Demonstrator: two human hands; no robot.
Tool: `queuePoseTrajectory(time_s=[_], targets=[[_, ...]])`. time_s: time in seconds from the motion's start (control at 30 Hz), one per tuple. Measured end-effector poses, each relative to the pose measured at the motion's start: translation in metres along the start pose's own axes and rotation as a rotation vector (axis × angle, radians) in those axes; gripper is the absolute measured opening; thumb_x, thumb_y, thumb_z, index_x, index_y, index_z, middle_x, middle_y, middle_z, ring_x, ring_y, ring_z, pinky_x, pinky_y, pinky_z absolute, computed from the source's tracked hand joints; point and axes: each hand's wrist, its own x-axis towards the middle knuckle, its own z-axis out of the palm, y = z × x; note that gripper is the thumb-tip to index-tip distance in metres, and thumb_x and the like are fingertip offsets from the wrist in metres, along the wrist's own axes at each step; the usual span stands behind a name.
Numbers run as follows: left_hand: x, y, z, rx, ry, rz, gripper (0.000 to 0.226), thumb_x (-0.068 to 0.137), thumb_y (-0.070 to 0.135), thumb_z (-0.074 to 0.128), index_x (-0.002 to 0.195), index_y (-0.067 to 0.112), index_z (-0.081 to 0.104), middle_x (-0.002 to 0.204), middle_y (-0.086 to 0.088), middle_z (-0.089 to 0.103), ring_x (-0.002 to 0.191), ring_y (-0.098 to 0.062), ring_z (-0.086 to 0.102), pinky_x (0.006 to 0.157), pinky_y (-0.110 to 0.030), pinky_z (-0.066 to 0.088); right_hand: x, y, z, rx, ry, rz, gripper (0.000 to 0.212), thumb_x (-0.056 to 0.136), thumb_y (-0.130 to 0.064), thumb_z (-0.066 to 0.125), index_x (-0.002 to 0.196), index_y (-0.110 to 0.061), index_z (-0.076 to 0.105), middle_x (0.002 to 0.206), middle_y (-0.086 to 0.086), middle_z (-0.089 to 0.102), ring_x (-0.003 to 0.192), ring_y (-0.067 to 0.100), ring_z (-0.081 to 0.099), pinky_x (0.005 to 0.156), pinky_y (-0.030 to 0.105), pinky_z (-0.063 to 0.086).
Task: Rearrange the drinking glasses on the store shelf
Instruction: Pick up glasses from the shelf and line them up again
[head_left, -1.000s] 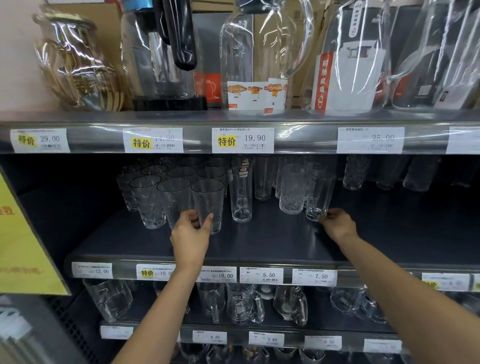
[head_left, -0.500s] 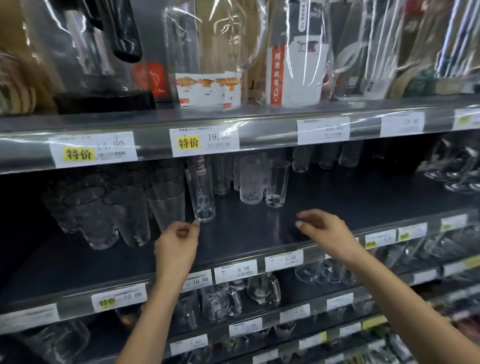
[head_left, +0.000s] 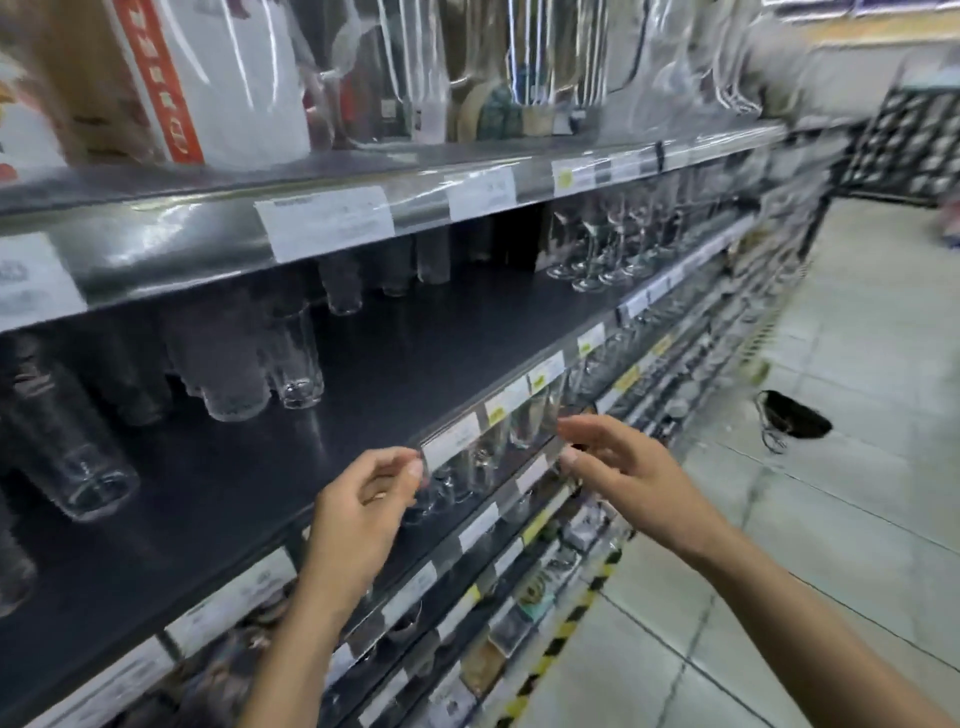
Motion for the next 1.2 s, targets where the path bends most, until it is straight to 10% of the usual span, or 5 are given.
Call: queuePoseTrajectory(time_s=[0.43, 1.2], targets=[[0.053, 0.022, 0.178, 0.029, -0.165, 0.051, 0.014, 0.092, 0.021, 0.065, 0.105, 0.025, 0.068, 0.101, 0.008, 0.074, 0.094, -0.008, 0.071, 0.088, -0.037, 0.058, 0.027, 0.104, -0.128, 0.035, 0.154, 0.052, 0.02, 0.093, -0.039, 0.064, 0.112, -0.044, 0.068, 0.114, -0.026, 0.068, 0.109, -0.002, 0.062, 0.097, 0.034, 0.052], [0.235, 0.024, 0.29, 0.06, 0.372, -0.158, 0.008, 0.096, 0.006, 0.06, 0.099, 0.007, 0.067, 0.099, -0.013, 0.073, 0.086, -0.023, 0.073, 0.072, -0.029, 0.061, 0.353, 0.163, -0.19, 0.177, -0.234, -0.152, 0.009, 0.093, -0.022, 0.068, 0.098, -0.026, 0.073, 0.095, -0.015, 0.073, 0.089, -0.005, 0.065, 0.078, 0.011, 0.046]])
